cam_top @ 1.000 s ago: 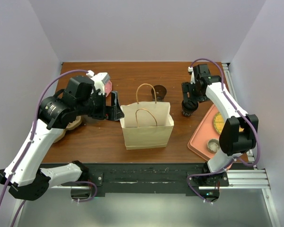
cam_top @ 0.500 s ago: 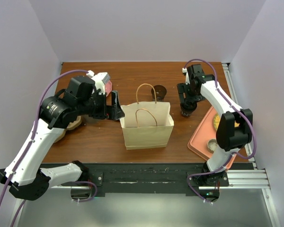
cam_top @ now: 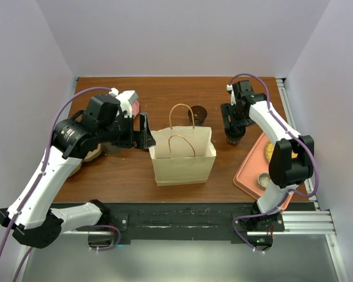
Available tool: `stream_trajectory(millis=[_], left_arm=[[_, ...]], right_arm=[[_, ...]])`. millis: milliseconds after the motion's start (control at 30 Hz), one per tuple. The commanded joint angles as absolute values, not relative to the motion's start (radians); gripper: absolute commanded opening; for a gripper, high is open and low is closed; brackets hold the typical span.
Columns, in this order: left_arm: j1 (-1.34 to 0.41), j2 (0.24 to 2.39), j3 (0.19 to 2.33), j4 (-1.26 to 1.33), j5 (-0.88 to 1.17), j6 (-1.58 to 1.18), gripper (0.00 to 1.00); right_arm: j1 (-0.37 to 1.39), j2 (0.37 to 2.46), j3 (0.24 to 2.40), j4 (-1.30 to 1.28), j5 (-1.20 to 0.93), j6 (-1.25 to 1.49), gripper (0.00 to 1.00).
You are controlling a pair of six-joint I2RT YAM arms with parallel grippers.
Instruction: Pack the takeout coffee
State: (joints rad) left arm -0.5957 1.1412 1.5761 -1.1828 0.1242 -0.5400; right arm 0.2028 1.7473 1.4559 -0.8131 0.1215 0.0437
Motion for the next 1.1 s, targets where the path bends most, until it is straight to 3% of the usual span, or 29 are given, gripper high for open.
stream_trajectory(millis=[0,400,1067], left_arm=[[-0.591,1.140,1.566,-1.138,0.121,-0.552,0.93],[-0.591,1.146,1.568,-1.120,0.133,-0.551,0.92],[-0.589,1.144,1.580,-1.123,0.149,-0.545,0.91]], right_arm=[[0.206,1.732,1.430,-0.799,0.138,0.043,0.77],[0.206,1.701,1.411,-0.811,0.178,0.063,0.75],[0.206,1.647,1.371,-0.805,0.195,0.060,0.83]])
